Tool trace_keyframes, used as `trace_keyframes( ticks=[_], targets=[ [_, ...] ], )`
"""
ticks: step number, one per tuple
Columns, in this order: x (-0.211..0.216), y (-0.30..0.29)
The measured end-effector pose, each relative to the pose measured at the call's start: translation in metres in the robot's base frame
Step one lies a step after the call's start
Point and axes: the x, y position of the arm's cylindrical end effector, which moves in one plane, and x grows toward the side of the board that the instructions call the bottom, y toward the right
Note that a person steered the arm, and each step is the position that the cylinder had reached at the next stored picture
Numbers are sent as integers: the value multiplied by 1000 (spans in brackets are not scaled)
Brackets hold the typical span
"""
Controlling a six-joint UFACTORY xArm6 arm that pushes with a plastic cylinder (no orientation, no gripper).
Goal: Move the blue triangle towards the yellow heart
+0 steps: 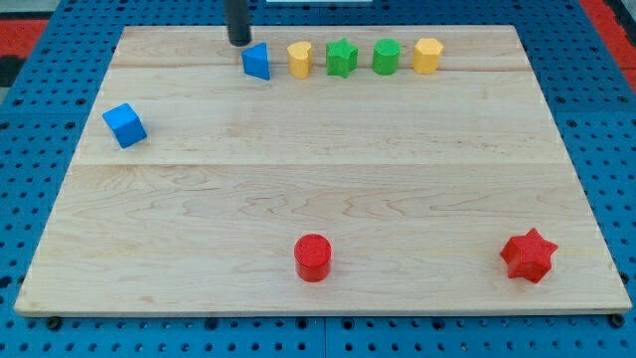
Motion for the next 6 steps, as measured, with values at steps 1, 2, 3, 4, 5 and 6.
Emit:
trace_keyframes(
  ticks=[1, 2, 3, 4, 5, 6],
  targets=[
    [13, -33],
    [49, -33],
    [73, -30],
    [70, -28],
    [60, -14],
    [59, 5]
  ],
)
